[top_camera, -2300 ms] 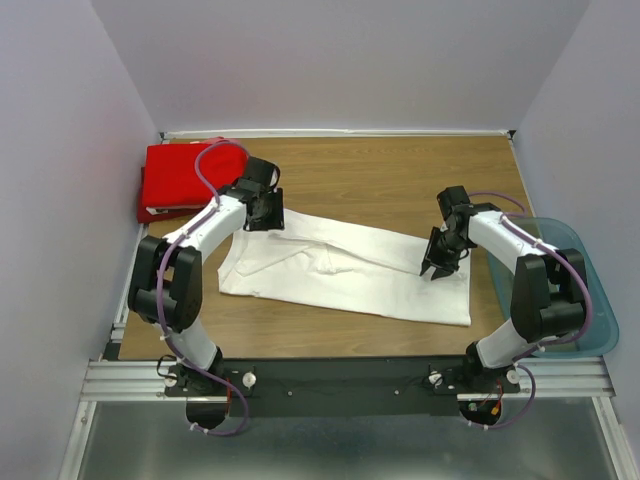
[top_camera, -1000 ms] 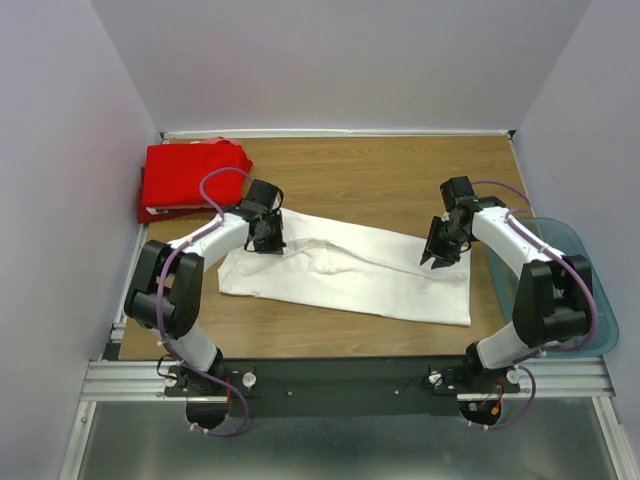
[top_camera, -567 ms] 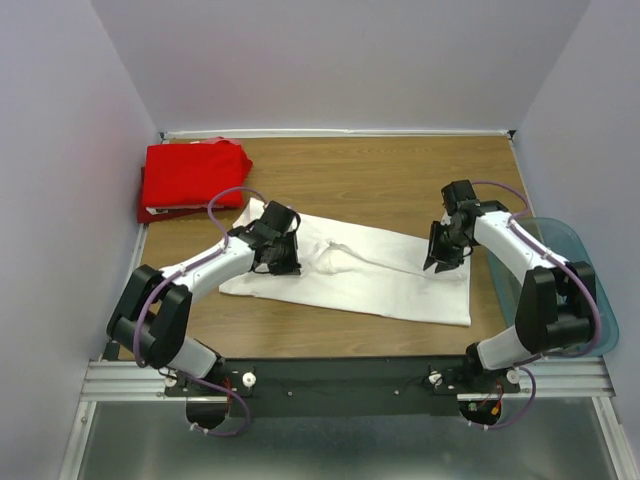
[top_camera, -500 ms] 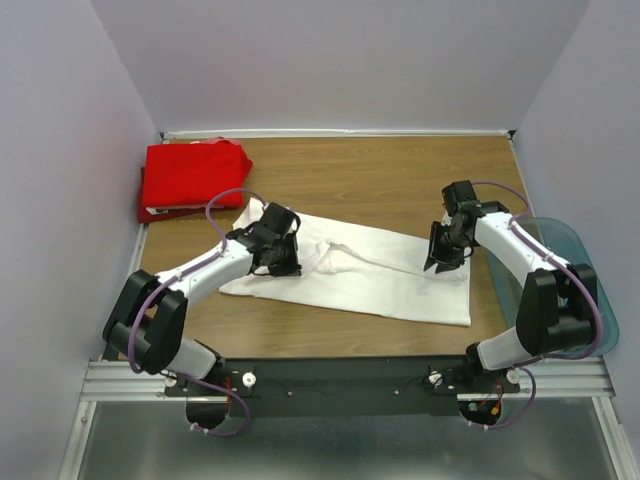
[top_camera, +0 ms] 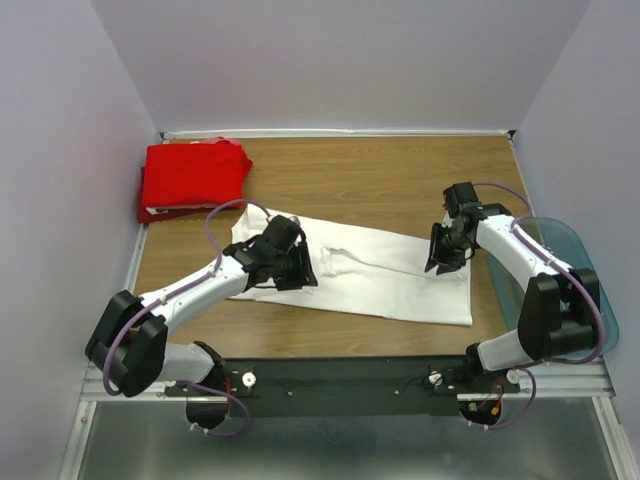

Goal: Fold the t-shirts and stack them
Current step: Fold the tshirt

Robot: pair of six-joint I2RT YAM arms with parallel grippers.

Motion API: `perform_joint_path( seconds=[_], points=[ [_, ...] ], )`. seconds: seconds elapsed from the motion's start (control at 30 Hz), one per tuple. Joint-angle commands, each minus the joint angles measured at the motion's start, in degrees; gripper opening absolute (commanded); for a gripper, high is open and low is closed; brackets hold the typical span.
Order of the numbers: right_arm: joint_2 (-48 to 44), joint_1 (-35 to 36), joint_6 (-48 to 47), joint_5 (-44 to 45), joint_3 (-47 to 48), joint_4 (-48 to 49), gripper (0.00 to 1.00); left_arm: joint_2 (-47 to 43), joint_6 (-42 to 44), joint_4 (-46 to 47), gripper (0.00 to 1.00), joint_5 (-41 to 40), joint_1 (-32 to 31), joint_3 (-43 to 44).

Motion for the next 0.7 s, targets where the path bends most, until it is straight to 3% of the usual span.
perform_joint_path(
  seconds=[0.0, 0.17, 0.5, 0.67],
  points=[
    [-1.6, 0.2, 0.1, 1.2, -0.7, -0.3, 0.41, -3.3, -1.3, -2.2, 0.61, 0.0, -0.4, 1.2],
    [-1.5, 0.1, 1.8, 3.2, 1.7, -0.2, 0.41, -1.2, 1.6, -3.7, 0.64, -3.1, 0.6, 5.6],
    [6.5, -0.1, 4.6, 9.4, 4.6, 2.3, 0.41, 20.0, 16.2, 0.5, 0.64, -5.4, 9.7, 22.2],
    [10.1, -1.2, 6.7, 11.2, 2.4, 2.8, 0.41, 25.5, 20.4, 1.1, 0.65, -4.8, 13.2, 23.9]
  ],
)
